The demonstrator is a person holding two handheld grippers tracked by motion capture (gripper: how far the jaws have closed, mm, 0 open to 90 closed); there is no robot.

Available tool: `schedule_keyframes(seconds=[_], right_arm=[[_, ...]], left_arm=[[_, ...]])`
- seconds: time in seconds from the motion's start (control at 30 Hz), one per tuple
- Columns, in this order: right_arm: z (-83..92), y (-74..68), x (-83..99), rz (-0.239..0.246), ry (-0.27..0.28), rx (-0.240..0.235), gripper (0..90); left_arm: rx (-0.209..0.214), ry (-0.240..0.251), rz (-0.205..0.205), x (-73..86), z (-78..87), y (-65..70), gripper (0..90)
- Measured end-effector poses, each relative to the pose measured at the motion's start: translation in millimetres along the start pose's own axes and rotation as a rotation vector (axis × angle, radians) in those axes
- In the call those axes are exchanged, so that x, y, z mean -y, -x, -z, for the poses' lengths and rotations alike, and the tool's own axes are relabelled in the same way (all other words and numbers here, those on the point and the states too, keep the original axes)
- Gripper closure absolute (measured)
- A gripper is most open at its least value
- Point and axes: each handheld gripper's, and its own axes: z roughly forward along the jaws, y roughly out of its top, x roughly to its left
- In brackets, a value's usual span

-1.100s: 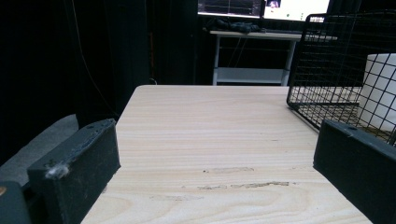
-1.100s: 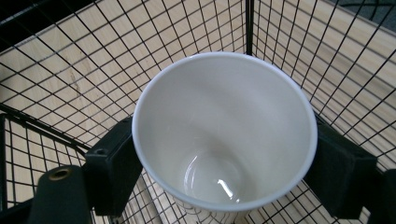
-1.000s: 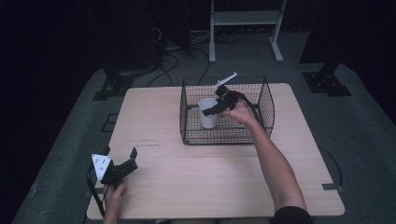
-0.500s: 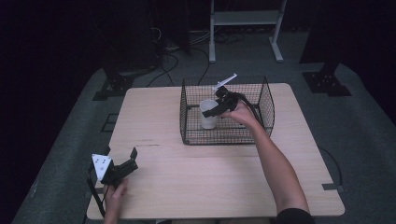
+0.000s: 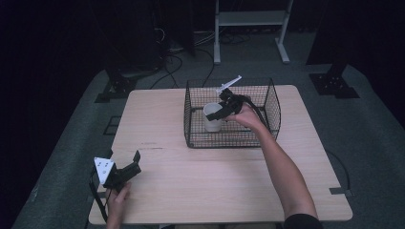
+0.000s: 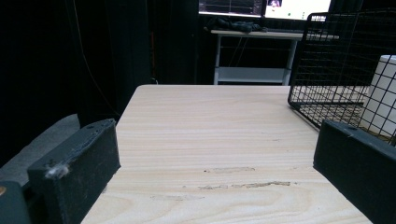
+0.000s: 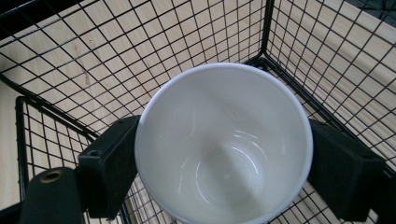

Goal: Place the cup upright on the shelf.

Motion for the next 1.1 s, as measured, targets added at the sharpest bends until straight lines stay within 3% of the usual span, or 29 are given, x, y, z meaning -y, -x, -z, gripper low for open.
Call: schedule_keyframes(seconds=[0.27,0.83,1.1], right_arm=[[4.9,-0.7,-2.0,-0.018,0.034,-0.003,15.1],[35.4,0.0,-4.9,-0.046,0.148,0.005,14.6],[50.9,-3.8,-3.4,-0.058,0.170,-0.011,13.8]], left_arm=[[0.000,0.000,-0.001,0.0,0.0,0.3,0.0],[0.004,0.002,-0.004,0.1,0.6,0.4,0.0],[0.003,0.000,-0.006,0.0,0.6,0.5,0.0]])
